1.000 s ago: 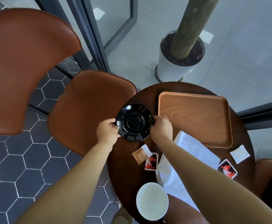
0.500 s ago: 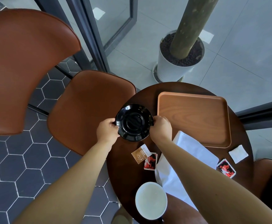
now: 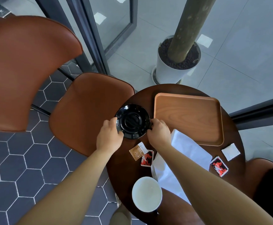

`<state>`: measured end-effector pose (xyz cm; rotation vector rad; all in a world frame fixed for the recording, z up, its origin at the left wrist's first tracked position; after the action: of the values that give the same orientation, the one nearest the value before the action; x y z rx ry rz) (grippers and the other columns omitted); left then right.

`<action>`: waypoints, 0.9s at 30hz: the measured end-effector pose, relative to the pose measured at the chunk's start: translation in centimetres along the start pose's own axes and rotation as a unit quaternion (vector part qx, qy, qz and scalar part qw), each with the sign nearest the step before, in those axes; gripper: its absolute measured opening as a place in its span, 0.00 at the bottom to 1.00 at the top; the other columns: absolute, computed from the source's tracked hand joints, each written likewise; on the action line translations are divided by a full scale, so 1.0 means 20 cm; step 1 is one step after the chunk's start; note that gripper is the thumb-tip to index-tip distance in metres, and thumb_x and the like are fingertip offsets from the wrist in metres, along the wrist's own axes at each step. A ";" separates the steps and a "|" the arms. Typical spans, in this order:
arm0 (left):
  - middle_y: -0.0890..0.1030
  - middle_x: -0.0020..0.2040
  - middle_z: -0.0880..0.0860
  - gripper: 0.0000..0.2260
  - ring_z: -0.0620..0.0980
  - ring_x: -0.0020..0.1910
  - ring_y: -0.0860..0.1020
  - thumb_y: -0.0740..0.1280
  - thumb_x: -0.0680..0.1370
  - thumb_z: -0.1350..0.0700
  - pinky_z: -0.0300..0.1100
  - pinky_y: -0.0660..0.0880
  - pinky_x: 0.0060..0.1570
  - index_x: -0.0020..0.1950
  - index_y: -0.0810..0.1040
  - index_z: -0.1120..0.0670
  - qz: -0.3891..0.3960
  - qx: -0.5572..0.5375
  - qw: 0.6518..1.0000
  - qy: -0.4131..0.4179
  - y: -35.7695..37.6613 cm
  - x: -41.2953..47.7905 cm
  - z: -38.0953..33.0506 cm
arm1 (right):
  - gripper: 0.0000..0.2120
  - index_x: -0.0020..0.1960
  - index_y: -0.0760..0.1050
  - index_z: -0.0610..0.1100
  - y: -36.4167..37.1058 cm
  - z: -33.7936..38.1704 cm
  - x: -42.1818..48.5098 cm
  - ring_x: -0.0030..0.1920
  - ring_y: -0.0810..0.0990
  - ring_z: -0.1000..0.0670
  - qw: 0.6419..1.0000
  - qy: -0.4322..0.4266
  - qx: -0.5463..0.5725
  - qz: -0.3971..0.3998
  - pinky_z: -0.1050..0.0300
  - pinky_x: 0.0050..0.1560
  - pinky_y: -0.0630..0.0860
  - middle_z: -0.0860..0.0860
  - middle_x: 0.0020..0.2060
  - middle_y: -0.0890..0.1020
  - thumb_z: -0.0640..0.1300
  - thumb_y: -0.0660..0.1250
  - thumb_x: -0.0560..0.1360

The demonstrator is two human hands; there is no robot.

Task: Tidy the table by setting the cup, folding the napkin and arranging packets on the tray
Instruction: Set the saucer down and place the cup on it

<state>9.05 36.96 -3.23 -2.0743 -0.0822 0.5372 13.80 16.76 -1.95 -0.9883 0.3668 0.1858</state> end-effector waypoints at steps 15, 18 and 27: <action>0.74 0.58 0.56 0.26 0.54 0.53 0.76 0.66 0.79 0.56 0.46 0.75 0.45 0.76 0.65 0.55 0.031 0.109 0.992 0.057 0.04 -0.54 -0.08 | 0.17 0.65 0.79 0.44 -0.10 -0.08 -0.45 0.55 0.81 0.46 0.996 -0.052 -0.010 0.068 0.58 0.48 0.73 0.47 0.56 0.83 0.40 0.65 0.77; 0.74 0.58 0.56 0.25 0.54 0.53 0.76 0.66 0.79 0.55 0.46 0.75 0.47 0.76 0.66 0.55 0.038 0.126 0.990 0.050 0.10 -0.63 -0.03 | 0.15 0.63 0.79 0.47 -0.09 -0.17 -0.54 0.55 0.82 0.48 0.996 -0.009 0.037 0.080 0.56 0.51 0.76 0.50 0.55 0.85 0.44 0.67 0.78; 0.69 0.71 0.65 0.23 0.64 0.73 0.66 0.66 0.79 0.53 0.57 0.68 0.71 0.74 0.70 0.59 0.001 0.179 0.981 0.079 0.26 -0.65 0.04 | 0.06 0.41 0.76 0.52 -0.01 -0.52 -0.86 0.40 0.79 0.56 0.989 0.064 0.119 0.054 0.61 0.36 0.71 0.58 0.36 0.81 0.51 0.68 0.76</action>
<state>-3.82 31.29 -3.41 -1.7556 0.1036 0.3565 -4.33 8.16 -0.29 -0.7463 0.5471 0.1726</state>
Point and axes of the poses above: each hand's wrist, its own x-axis towards the middle knuckle, its own y-axis out of the palm, z = x × y, the point moved 6 cm from there along x, towards the middle knuckle
